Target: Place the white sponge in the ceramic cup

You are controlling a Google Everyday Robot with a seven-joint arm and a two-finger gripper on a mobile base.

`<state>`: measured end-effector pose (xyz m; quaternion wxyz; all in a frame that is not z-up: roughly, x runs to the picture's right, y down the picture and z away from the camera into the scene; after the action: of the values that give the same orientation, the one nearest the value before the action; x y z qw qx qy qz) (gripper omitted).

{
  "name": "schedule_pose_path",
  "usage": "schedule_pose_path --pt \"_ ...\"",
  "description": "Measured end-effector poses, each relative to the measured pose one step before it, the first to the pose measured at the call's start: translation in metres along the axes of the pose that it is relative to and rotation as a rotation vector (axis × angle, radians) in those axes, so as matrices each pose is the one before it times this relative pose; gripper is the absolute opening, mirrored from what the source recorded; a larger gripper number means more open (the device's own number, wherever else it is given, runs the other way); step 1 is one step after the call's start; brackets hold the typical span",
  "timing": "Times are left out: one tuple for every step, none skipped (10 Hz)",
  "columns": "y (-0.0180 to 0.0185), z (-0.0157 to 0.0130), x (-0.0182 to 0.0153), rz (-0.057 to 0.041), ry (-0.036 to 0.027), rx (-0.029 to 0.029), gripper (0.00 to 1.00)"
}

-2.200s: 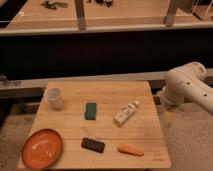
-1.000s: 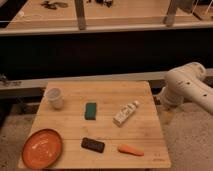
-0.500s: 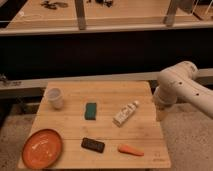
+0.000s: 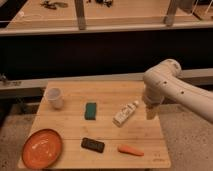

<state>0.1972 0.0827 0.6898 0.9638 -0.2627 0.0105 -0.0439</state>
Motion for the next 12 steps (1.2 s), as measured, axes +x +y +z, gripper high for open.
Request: schedule_pose_path --pt "-0.00496 -0.00159 -0.01734 -0.02673 -0.00115 0.00687 0.65" --pt "-0.00277 -0.00086 -0.00852 -0.01489 -0.00033 0.00396 0.65" --pt "-0.00238 -0.00063 -0.00488 -0.01207 0.00044 0.00435 0.65" --pt "-0.00383 -0.0012 -0.0044 -0.02985 0.00134 0.00886 0.65" --pt "-0.00416 -0.00097 -0.00612 -0.02222 -0.00083 0.00568 0.65" --pt "-0.00535 -0.00137 -0.00909 -0.02343 -0.00219 0.00628 0.65" --pt "-0.00858 -0.00204 -0.01272 -0.03734 -0.00317 0.00983 0.65" --pt "-0.00478 -0.00148 -0.00278 -0.02347 0.00111 0.00661 0.65" --pt "-0.00319 -0.00098 -0.0014 -0.01677 0.00062 0.00431 0.65" --pt "-0.00427 0.00011 -0.00382 -0.0195 -0.00083 0.00489 0.66" --pt "-0.00973 -0.00087 -0.01002 -0.0354 -0.00563 0.01173 0.71" --pt "-0.00569 -0.00119 -0.00379 -0.01982 -0.00245 0.00794 0.73"
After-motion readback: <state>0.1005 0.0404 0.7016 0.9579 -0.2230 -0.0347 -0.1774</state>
